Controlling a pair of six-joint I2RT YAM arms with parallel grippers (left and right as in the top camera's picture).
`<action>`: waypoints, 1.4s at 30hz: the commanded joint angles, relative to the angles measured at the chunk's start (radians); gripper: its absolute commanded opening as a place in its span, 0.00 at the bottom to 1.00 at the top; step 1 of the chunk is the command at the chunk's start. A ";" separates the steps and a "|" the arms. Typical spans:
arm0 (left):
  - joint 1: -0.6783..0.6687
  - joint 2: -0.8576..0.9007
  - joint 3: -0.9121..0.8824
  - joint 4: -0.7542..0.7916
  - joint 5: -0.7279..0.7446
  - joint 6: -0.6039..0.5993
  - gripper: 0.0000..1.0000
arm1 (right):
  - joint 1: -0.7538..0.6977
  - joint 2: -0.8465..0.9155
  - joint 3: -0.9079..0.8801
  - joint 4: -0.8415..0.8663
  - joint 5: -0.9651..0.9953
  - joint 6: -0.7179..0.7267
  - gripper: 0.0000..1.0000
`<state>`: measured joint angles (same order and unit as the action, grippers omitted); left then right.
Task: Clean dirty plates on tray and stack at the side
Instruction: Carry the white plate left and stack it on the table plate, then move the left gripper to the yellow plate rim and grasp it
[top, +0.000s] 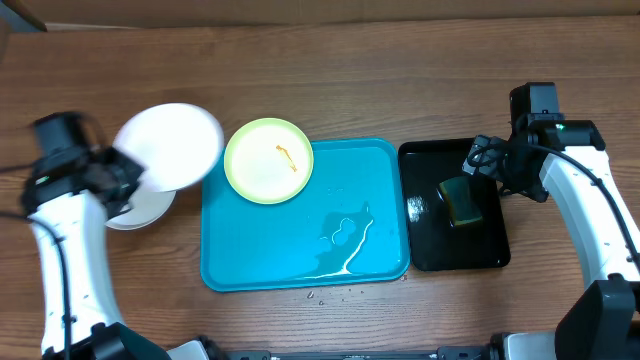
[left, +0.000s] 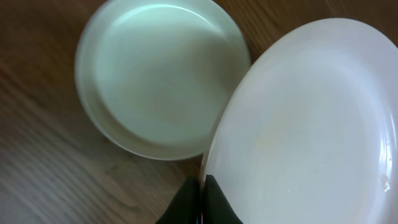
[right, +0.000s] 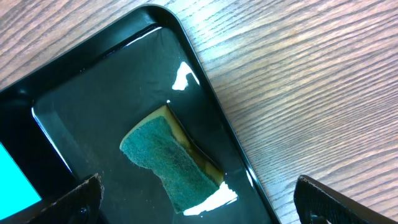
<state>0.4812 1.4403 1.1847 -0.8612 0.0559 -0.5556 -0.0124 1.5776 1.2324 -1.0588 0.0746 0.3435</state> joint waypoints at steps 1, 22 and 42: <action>0.092 0.006 0.023 -0.002 -0.030 0.002 0.04 | -0.003 -0.005 -0.003 0.003 -0.001 0.005 1.00; 0.162 0.236 0.023 0.058 -0.159 0.002 0.04 | -0.003 -0.005 -0.003 0.003 -0.001 0.005 1.00; -0.027 0.172 0.073 -0.062 0.291 0.171 0.67 | -0.003 -0.005 -0.003 0.003 -0.001 0.005 1.00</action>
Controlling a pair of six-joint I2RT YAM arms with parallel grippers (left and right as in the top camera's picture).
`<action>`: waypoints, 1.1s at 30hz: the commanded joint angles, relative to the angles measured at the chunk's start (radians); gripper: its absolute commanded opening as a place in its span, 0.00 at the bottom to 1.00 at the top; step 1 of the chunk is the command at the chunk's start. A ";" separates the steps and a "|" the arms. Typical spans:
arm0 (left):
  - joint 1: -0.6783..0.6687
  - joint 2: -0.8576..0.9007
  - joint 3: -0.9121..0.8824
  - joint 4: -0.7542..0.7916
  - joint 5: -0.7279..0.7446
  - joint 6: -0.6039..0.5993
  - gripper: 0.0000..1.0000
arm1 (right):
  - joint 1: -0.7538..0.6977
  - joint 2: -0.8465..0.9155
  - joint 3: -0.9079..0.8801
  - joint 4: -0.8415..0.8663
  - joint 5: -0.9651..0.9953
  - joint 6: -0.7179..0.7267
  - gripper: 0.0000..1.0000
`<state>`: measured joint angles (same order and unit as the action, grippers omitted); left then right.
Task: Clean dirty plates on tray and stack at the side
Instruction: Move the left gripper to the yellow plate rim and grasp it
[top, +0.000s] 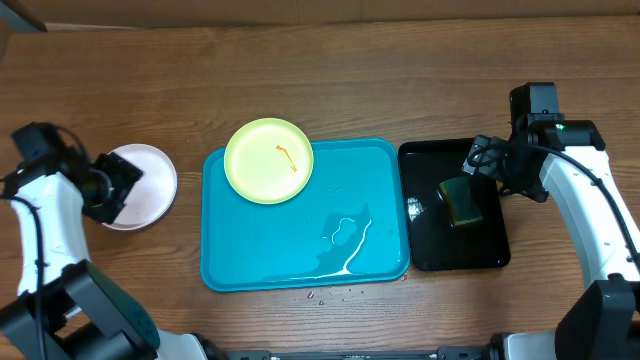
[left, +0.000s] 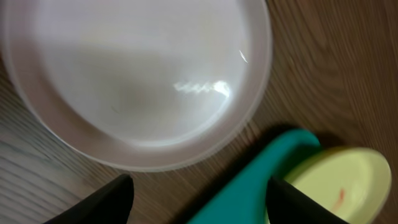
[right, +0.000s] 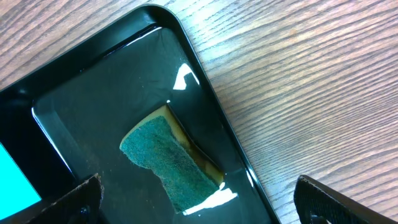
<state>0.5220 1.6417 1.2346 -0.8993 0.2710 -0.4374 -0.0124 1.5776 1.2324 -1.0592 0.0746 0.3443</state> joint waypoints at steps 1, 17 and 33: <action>-0.104 -0.026 0.021 -0.036 0.050 0.058 0.65 | -0.003 -0.005 -0.003 0.003 -0.001 0.004 1.00; -0.492 -0.025 -0.159 0.073 -0.148 -0.047 0.55 | -0.003 -0.005 -0.003 0.003 -0.001 0.004 1.00; -0.606 -0.014 -0.174 0.138 -0.238 -0.198 0.33 | -0.003 -0.005 -0.003 0.003 -0.001 0.004 1.00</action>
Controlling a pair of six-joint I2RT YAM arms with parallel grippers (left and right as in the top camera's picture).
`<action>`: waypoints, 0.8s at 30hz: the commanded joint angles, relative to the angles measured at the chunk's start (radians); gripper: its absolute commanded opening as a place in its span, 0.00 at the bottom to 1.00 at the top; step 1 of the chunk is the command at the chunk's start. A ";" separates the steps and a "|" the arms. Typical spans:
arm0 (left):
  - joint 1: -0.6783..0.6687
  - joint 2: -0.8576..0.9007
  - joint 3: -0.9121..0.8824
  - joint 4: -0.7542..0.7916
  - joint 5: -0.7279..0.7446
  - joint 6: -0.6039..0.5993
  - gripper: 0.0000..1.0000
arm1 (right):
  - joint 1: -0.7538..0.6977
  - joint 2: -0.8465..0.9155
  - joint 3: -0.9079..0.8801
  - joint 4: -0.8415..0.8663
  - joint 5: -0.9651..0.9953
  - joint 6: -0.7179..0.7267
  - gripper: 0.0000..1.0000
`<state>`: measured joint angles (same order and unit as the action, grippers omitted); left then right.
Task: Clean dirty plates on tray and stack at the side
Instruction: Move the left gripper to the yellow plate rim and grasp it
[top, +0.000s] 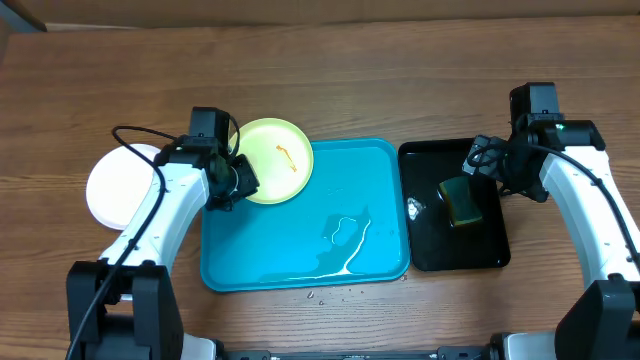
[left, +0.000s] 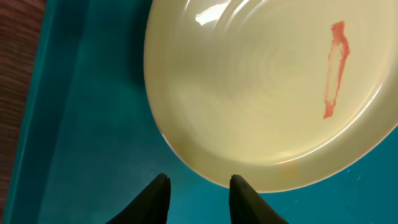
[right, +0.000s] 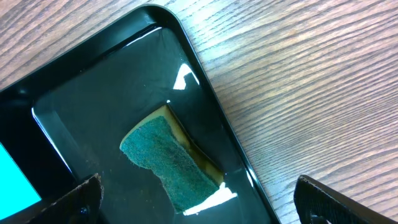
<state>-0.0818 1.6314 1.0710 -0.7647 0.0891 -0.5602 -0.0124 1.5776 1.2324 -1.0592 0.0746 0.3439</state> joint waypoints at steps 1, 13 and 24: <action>-0.002 0.002 -0.010 0.006 -0.056 -0.077 0.34 | -0.003 -0.005 -0.003 0.003 -0.001 0.005 1.00; -0.001 0.121 -0.010 0.119 -0.064 -0.091 0.38 | -0.003 -0.005 -0.003 0.003 -0.001 0.005 1.00; -0.004 0.124 -0.010 0.023 -0.018 -0.089 0.11 | -0.003 -0.005 -0.003 0.003 -0.001 0.005 1.00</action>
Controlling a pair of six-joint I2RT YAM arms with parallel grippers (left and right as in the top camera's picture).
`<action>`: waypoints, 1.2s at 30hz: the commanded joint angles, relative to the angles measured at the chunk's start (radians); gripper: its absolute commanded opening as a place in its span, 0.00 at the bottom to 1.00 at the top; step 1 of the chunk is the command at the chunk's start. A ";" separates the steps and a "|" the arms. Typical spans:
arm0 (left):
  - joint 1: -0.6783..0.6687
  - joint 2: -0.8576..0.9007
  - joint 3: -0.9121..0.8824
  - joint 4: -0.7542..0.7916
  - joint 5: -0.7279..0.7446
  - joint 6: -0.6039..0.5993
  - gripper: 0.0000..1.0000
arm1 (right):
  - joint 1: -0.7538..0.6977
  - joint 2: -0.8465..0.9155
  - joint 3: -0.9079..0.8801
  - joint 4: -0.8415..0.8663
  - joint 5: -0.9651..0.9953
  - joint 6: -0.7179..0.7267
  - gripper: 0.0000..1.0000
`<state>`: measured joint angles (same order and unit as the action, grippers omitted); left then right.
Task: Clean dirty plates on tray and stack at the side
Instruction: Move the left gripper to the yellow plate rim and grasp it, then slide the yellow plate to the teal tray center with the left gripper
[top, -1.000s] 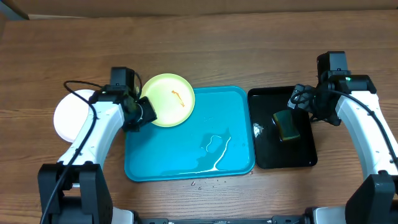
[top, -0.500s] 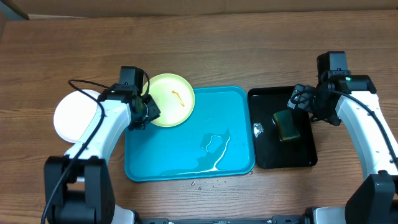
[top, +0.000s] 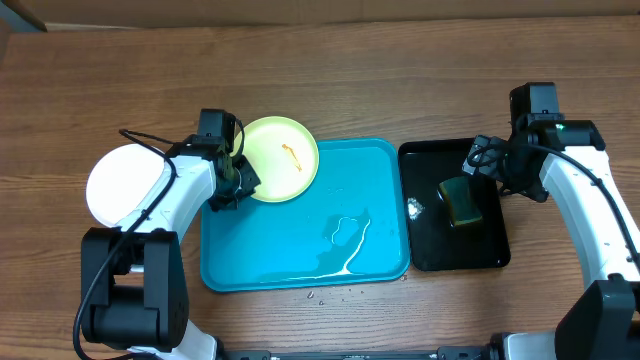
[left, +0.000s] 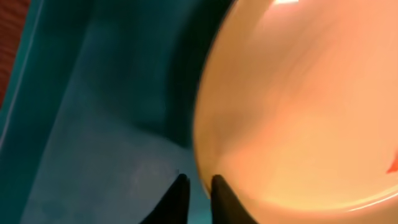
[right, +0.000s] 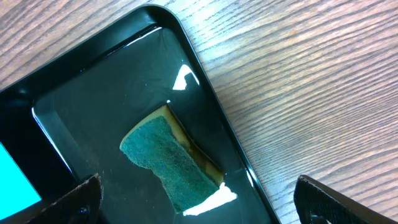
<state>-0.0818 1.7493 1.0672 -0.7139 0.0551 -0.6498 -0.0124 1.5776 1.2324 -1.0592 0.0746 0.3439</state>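
Observation:
A pale yellow plate (top: 282, 160) with a red streak sits over the far left corner of the blue tray (top: 290, 255). My left gripper (top: 237, 178) is at the plate's left rim. In the left wrist view the plate (left: 298, 112) looks orange, and my left gripper (left: 198, 190) is shut on its rim with only a thin gap. A stack of white plates (top: 118, 188) lies on the table left of the tray. My right gripper (right: 199, 205) hangs open above the green sponge (right: 168, 162).
The sponge (top: 462, 203) lies in a black tray (top: 420, 255) right of the blue tray. A puddle of water (top: 345, 235) lies in the middle of the blue tray, and some drops lie on the table at its front edge.
My left gripper's fingers have come together on the yellow plate's left rim. The plate now sits slightly further right. My right arm and the sponge have not moved.
My left gripper first held a white plate beside another white plate at the left. Then it stood open with the white plates stacked. Later it was open at the yellow plate's left rim, and now it is shut there. My right gripper stayed open over the sponge.

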 joint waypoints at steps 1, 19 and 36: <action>-0.004 0.006 -0.006 -0.040 0.016 0.015 0.11 | -0.003 -0.005 -0.003 0.003 -0.001 0.005 1.00; -0.088 0.006 -0.006 -0.154 0.129 0.235 0.11 | -0.003 -0.005 -0.003 0.004 -0.001 0.005 1.00; -0.227 0.005 0.044 -0.229 0.117 0.270 0.32 | -0.003 -0.005 -0.003 0.003 -0.001 0.005 1.00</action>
<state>-0.3199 1.7500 1.0679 -0.9157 0.1726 -0.4145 -0.0124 1.5776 1.2324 -1.0595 0.0746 0.3435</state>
